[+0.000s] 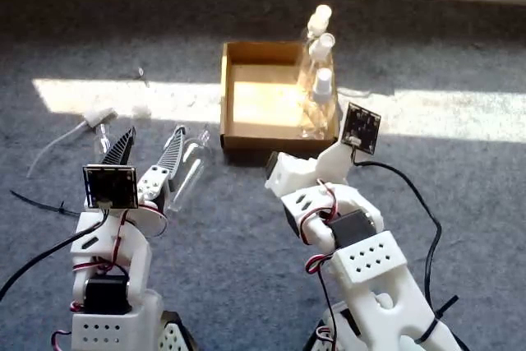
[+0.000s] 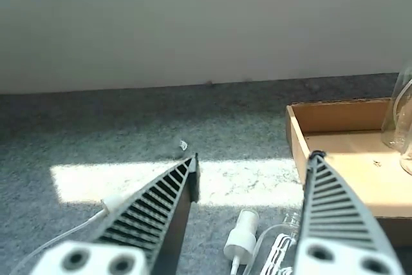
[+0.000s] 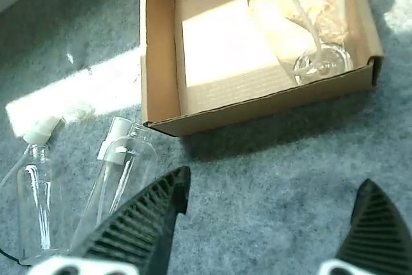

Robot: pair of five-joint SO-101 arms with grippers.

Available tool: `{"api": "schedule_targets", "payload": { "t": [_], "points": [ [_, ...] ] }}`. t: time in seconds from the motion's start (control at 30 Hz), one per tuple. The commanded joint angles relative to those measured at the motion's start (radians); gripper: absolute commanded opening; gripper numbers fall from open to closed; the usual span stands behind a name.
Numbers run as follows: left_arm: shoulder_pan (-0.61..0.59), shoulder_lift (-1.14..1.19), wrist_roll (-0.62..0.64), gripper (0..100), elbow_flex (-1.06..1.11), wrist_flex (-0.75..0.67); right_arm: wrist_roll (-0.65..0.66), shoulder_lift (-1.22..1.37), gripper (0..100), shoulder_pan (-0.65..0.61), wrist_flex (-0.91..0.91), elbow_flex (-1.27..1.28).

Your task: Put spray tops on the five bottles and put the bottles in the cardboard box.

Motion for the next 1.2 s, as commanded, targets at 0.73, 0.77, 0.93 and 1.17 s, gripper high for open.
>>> {"api": "schedule_targets", "payload": {
  "t": [0.73,0.77,0.93,1.17],
  "points": [
    [0.008,0.015,0.095,25,-0.363,0.486,0.002,0.002,34.6,0.008,-0.021,-0.005],
    [0.01,0.036,0.143,25,-0.429,0.58,0.002,0.002,34.6,0.008,-0.021,-0.005],
    [0.007,0.437,0.324,25,-0.763,0.813,0.002,0.002,34.6,0.007,-0.021,-0.005],
    [0.002,1.13,0.356,31,-1.161,1.177,0.002,0.002,34.6,0.007,-0.021,-0.005]
  ]
}}
